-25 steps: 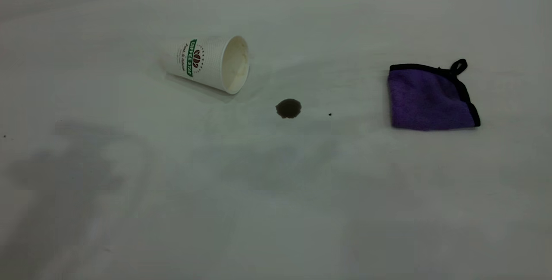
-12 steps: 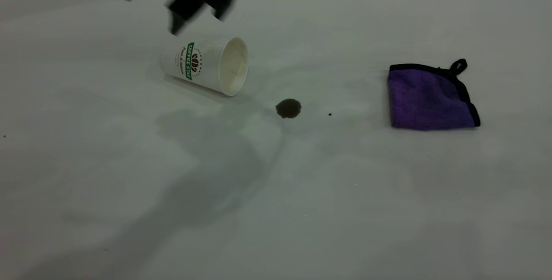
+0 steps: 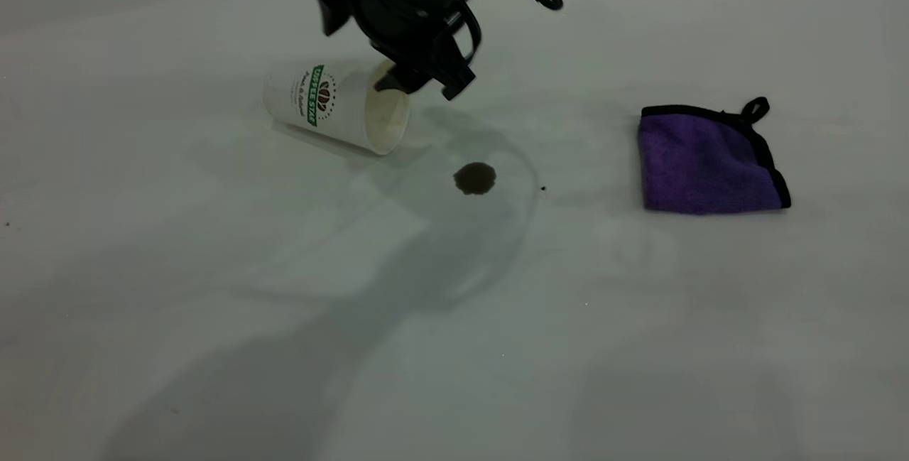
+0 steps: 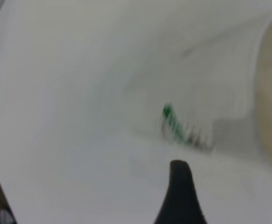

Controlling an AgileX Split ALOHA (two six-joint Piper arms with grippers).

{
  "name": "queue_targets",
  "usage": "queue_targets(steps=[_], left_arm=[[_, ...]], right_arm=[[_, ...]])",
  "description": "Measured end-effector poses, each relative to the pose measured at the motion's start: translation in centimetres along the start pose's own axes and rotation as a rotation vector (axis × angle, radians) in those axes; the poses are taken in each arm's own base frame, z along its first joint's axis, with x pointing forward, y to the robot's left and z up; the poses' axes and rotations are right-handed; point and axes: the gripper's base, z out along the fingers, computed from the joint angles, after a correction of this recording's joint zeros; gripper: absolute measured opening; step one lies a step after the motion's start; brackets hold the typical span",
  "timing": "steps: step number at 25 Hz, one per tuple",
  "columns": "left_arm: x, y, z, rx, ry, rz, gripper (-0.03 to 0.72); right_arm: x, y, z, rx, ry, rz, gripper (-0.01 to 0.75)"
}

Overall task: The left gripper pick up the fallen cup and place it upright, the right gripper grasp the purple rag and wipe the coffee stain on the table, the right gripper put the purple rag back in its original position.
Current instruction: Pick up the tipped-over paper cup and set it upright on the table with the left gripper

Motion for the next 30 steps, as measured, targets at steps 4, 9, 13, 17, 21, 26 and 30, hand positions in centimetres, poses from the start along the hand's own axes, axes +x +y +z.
queue_targets(steps=[4,9,13,17,21,26,30], left_arm=[[-1.2,-1.7,1.8,-0.005,-0.014,0.000,0.631],[-1.5,-2.8,3.7,-0.053,-0.006,0.029,0.626],[-1.2,-2.4,5.0,-0.063,0.024,0.011,0.617],[-1.1,-1.2,6.0,-0.077,0.045,0.013,0.531],[-1.2,-0.4,6.4,-0.114,0.034,0.082,0.273],[-2.0,1.2,5.3,-0.190,0.055,0.155,0.022],[-3.8,4.1,1.9,-0.050,0.044,0.090,0.017]], right_arm=[[0.0,0.0,0.0,0.000,0.000,0.000,0.238],[0.0,0.0,0.0,0.000,0.000,0.000,0.238],[0.0,0.0,0.0,0.000,0.000,0.000,0.238],[0.0,0.0,0.0,0.000,0.000,0.000,0.238],[0.0,0.0,0.0,0.000,0.000,0.000,0.238],[0.0,0.0,0.0,-0.001,0.000,0.000,0.238],[0.0,0.0,0.0,-0.001,0.000,0.000,0.238]])
